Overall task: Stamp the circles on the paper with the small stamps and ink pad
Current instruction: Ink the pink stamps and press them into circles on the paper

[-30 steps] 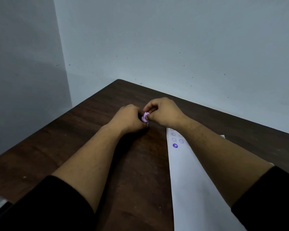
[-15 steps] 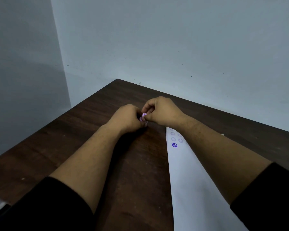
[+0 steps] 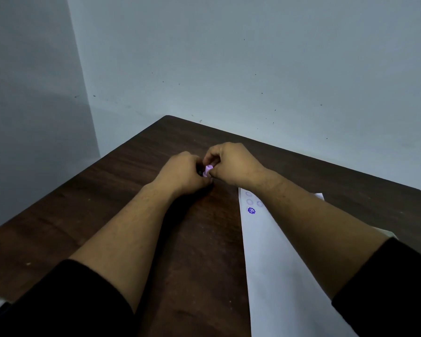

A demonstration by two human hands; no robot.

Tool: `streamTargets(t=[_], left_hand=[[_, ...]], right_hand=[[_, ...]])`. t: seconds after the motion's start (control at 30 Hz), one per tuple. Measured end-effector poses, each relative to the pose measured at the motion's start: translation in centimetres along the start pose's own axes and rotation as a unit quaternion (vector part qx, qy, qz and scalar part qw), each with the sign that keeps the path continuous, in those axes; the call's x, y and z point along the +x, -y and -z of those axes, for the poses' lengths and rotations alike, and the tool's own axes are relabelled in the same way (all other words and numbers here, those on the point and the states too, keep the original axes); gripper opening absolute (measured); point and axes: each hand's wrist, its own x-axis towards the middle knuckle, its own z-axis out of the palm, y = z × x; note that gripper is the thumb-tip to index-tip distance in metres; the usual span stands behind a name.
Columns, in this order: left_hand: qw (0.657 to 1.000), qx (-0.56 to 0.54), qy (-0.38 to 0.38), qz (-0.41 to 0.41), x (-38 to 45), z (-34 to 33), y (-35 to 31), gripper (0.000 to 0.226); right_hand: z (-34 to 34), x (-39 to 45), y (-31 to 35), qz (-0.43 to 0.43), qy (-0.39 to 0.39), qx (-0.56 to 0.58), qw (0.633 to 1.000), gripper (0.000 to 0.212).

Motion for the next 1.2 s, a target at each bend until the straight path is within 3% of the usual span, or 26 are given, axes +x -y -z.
streamTargets(t=[0.1, 0.17, 0.37, 0.5, 0.57, 0.67, 0.77, 0.87, 1.07, 1.13, 1.2], left_hand=[[0.999, 0.022, -0.031, 0.007, -0.2, 0.0, -0.1, 0.027], [0.997, 0.058, -0.054, 0.023, -0.1, 0.0, 0.2, 0.033], [0.983, 0.132, -0.088, 0.095, 0.6, 0.4, 1.5, 0.040], [0.974, 0.172, -0.109, 0.104, 0.5, 0.6, 0.4, 0.051], [0.973, 0.183, -0.135, 0.047, -0.1, 0.5, -1.6, 0.058], [0.970, 0.132, -0.168, -0.115, -2.2, -0.6, -6.0, 0.044], [0.961, 0.096, -0.120, -0.230, -4.6, -2.5, -9.5, 0.033], [0.943, 0.108, -0.072, -0.307, -5.9, -4.5, -11.1, 0.029], [0.940, 0.103, -0.028, -0.324, -5.5, -4.5, -9.5, 0.028], [0.945, 0.091, -0.015, -0.313, -5.4, -4.3, -8.8, 0.028], [0.948, 0.082, -0.005, -0.307, -5.2, -4.3, -8.3, 0.028]], right_hand=[[1.0, -0.7, 0.0, -0.016, -0.024, 0.028, 0.999, 0.045], [2.8, -1.7, -0.3, -0.015, -0.078, 0.031, 0.996, 0.052], [12.2, -8.4, -4.9, -0.087, -0.218, -0.004, 0.972, 0.029], [16.0, -13.8, -9.8, -0.196, -0.210, -0.027, 0.957, 0.014], [16.1, -15.8, -11.5, -0.226, -0.165, -0.055, 0.958, 0.008], [15.1, -18.0, -12.4, -0.253, -0.086, -0.065, 0.961, 0.016], [13.0, -18.7, -12.7, -0.260, -0.031, -0.078, 0.962, 0.029], [11.0, -18.7, -12.8, -0.253, -0.022, -0.091, 0.963, 0.036], [9.2, -19.5, -13.2, -0.228, -0.072, -0.042, 0.970, 0.008], [9.5, -20.5, -13.4, -0.244, -0.131, 0.065, 0.959, 0.008], [10.2, -22.0, -13.5, -0.254, -0.193, 0.260, 0.911, 0.011]])
